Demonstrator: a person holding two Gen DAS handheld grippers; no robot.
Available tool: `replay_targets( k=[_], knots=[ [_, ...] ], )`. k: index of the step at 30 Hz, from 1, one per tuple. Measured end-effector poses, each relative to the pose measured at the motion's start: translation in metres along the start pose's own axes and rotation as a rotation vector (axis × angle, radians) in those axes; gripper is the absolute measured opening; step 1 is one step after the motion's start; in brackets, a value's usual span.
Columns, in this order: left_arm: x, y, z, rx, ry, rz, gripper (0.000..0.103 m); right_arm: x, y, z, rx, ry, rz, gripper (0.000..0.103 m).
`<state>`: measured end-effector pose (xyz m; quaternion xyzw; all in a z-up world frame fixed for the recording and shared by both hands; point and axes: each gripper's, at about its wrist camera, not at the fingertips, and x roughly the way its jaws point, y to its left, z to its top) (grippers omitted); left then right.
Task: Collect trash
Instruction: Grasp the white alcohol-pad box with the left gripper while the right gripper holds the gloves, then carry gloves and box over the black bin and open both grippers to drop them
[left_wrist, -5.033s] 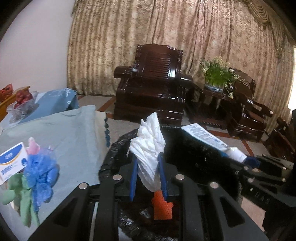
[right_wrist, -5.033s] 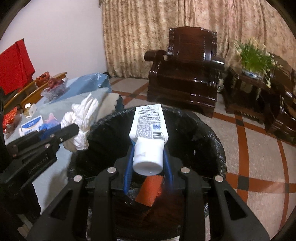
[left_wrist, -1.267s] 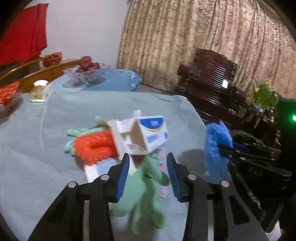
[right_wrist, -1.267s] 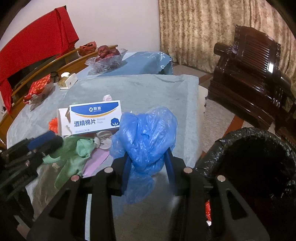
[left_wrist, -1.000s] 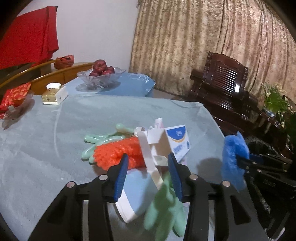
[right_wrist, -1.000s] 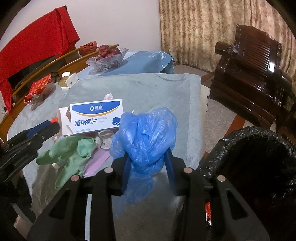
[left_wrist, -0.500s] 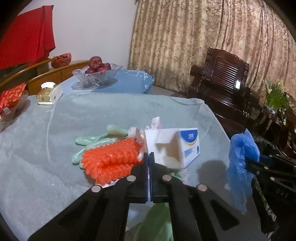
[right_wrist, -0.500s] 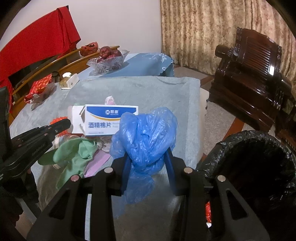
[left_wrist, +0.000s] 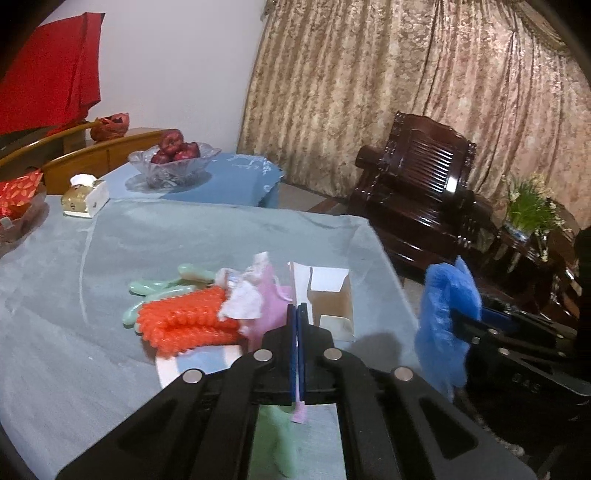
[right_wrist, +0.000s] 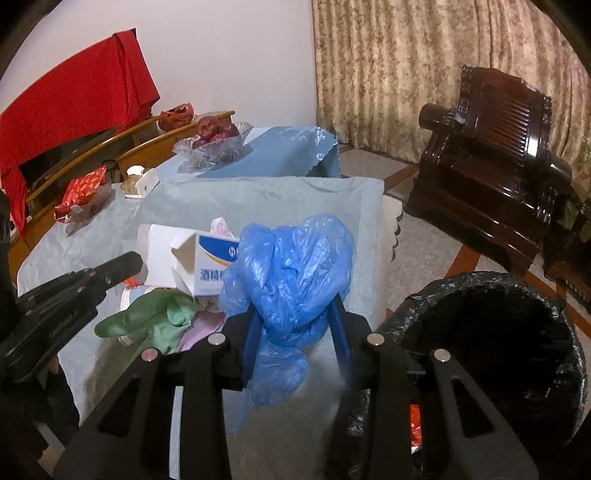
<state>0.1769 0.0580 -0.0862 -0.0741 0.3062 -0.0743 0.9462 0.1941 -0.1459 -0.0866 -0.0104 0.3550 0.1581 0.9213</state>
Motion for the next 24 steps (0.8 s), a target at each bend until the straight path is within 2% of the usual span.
replay_targets(
  k=[14,24],
  knots=[
    [-0.025,-0.034,0.009,0.032,-0.032,-0.066,0.001,-0.053,-0.022,0.002,0.035,-0.067,-0.031,0.034],
    [-0.036,-0.08,0.017,0.075,-0.049,-0.152,0.001,-0.094,-0.06,-0.013,0.083,-0.105,-0.101,0.034]
  ],
)
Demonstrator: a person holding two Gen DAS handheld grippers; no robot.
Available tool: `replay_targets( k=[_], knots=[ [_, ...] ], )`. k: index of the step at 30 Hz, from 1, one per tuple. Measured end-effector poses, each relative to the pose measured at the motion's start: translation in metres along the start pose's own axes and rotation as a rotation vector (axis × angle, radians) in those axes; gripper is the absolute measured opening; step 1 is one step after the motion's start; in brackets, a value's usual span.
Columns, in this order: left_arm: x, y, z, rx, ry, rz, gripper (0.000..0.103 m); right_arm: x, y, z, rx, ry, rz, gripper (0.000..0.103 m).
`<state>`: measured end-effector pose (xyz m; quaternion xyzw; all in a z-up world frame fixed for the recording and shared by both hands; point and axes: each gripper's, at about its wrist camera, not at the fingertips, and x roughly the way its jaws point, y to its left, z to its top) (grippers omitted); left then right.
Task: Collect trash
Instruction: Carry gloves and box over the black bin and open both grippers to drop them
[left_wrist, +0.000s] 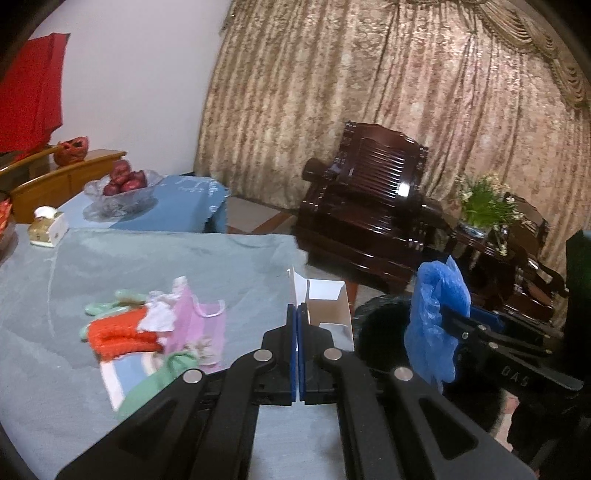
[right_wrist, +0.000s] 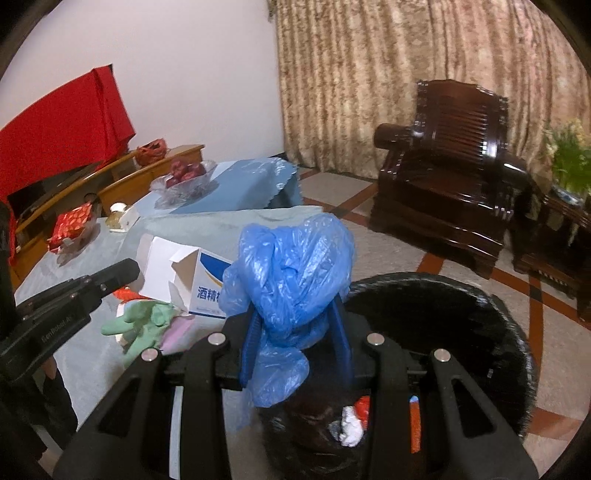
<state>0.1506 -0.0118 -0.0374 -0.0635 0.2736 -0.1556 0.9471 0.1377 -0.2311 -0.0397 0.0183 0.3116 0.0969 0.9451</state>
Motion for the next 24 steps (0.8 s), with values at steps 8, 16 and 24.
replay_targets(
  k=[8,16,24],
  knots=[
    [0.016,-0.051,0.006,0.061,0.002,-0.077,0.001,-0.024,-0.044,-0.012,0.049,-0.008,-0.084,0.034],
    [0.045,-0.099,-0.008,0.119,0.046,-0.14,0.001,-0.033,-0.085,-0.024,0.093,0.001,-0.168,0.034],
    [0.074,-0.127,-0.025,0.168,0.12,-0.192,0.002,-0.022,-0.111,-0.045,0.128,0.048,-0.248,0.045]
  ],
)
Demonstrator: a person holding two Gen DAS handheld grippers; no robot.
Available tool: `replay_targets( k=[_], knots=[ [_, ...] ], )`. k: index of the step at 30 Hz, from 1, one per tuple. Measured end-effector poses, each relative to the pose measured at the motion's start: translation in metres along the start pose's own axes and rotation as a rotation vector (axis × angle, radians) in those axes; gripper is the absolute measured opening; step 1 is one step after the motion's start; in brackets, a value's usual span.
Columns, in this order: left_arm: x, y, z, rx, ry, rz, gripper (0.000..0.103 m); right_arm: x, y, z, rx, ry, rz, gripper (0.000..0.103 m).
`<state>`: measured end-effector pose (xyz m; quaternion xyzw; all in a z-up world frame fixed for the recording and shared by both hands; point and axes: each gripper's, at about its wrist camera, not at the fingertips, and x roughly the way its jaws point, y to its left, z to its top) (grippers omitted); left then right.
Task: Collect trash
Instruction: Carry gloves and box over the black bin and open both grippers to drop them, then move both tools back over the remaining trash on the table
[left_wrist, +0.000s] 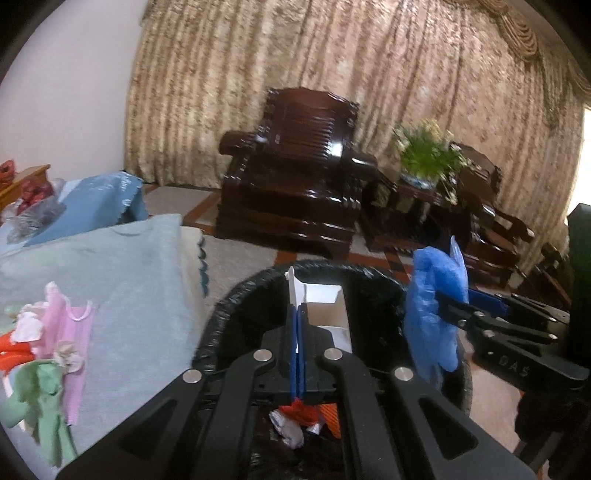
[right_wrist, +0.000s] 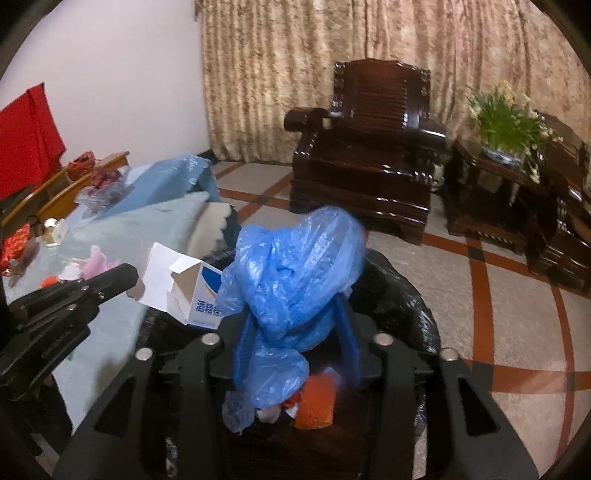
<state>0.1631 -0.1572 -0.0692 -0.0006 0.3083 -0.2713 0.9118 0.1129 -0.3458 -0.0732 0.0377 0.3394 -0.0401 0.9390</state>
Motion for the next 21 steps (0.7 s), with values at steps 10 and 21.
replay_targets(
  k=[10,21],
  knots=[
    [-0.003,0.01,-0.006,-0.02,0.03,0.0,0.031,0.002,0.0,-0.01,0.025,-0.008,-0.026,0.09],
    [-0.05,0.059,-0.018,-0.072,-0.044,0.147,0.084,-0.002,0.037,-0.003,0.038,-0.016,0.07,0.096]
  ],
)
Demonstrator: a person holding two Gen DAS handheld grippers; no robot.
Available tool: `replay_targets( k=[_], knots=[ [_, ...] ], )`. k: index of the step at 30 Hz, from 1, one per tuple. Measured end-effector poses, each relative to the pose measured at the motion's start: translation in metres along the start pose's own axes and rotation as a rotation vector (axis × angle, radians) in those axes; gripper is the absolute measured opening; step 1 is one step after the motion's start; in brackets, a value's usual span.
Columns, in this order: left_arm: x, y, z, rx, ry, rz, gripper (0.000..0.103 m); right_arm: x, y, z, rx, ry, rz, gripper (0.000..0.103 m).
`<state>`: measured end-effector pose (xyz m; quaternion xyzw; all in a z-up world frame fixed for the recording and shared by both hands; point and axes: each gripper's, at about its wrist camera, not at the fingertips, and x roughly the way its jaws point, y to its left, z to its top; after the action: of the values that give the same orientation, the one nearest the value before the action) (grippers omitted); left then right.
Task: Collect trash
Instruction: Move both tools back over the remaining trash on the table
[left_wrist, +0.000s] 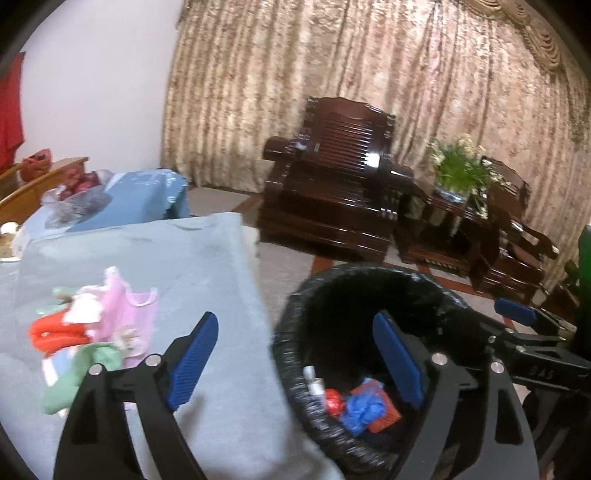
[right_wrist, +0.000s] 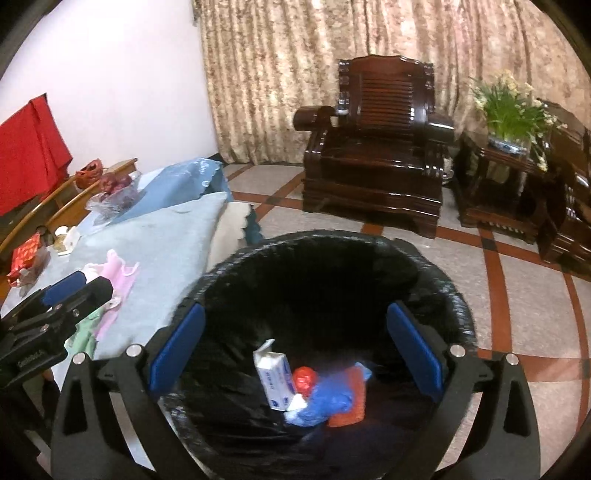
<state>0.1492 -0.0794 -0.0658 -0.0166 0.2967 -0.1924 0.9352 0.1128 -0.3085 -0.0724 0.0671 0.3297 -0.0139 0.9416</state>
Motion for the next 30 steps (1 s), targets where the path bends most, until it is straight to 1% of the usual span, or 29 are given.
replay_targets(
  k=[4,12,15,24,30],
  knots=[
    [-0.018,0.025,-0.006,-0.02,-0.015,0.061,0.085,0.002,0.027,-0.001,-0.026,-0.003,0.044,0.096],
    [-0.057,0.082,-0.017,-0.053,-0.054,0.202,0.085,0.007,0.098,0.003,-0.125,-0.014,0.149,0.096],
    [-0.069,0.102,-0.022,-0.072,-0.06,0.243,0.085,0.01,0.126,0.004,-0.159,-0.021,0.192,0.096],
    [-0.089,0.159,-0.034,-0.137,-0.072,0.352,0.085,0.031,0.18,0.013,-0.214,-0.018,0.265,0.096],
    [-0.087,0.187,-0.035,-0.167,-0.064,0.396,0.085,0.052,0.206,0.016,-0.228,-0.001,0.286,0.096]
  ],
)
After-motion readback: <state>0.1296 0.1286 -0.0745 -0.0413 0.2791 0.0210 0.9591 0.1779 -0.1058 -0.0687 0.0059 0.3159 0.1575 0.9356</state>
